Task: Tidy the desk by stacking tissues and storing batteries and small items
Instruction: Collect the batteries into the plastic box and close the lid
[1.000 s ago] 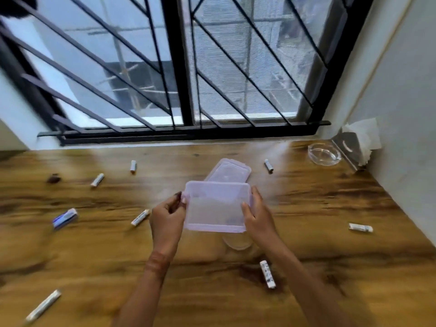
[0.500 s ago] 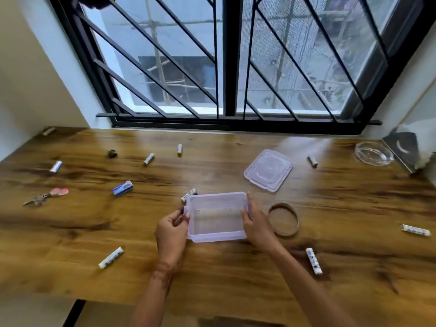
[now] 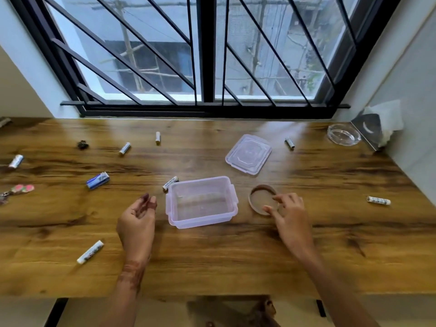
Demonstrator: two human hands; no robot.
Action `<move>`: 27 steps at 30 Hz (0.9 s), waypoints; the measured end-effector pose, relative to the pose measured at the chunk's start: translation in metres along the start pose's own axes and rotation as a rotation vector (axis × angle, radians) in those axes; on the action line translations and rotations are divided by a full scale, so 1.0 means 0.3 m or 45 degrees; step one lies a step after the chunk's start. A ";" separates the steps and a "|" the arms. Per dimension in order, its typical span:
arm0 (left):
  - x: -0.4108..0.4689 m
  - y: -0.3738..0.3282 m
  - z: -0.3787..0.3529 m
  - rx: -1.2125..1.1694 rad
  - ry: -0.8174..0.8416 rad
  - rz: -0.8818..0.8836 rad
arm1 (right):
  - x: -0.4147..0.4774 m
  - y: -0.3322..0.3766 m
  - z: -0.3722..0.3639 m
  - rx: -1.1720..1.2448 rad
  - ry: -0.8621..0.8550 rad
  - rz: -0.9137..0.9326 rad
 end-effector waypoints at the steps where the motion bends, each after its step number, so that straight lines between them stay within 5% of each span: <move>1: -0.003 0.001 0.017 0.070 -0.025 -0.035 | -0.015 -0.036 0.023 -0.075 0.020 -0.049; 6: 0.008 0.080 0.117 0.603 -0.151 -0.014 | -0.081 -0.155 0.051 -0.066 0.265 -0.370; 9: 0.018 0.145 0.191 0.960 -0.201 0.155 | -0.084 -0.150 0.049 -0.061 0.266 -0.348; 13: 0.031 0.219 0.238 1.077 -0.161 0.229 | -0.065 -0.119 0.038 -0.040 0.224 -0.288; 20: 0.029 0.193 0.199 0.876 -0.050 0.168 | -0.042 0.028 -0.002 -0.113 0.127 0.019; 27: -0.036 -0.129 0.057 0.168 0.064 -0.021 | 0.010 0.338 -0.104 0.300 0.219 0.284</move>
Point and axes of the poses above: each hand's wrist, its own x-axis towards the middle knuckle, its own z-axis out of the back of the hand, y = z × x, the point moved 5 cm from there along x, towards the middle knuckle, and after that the axes turned 12 degrees about x, right-handed, at the moved point
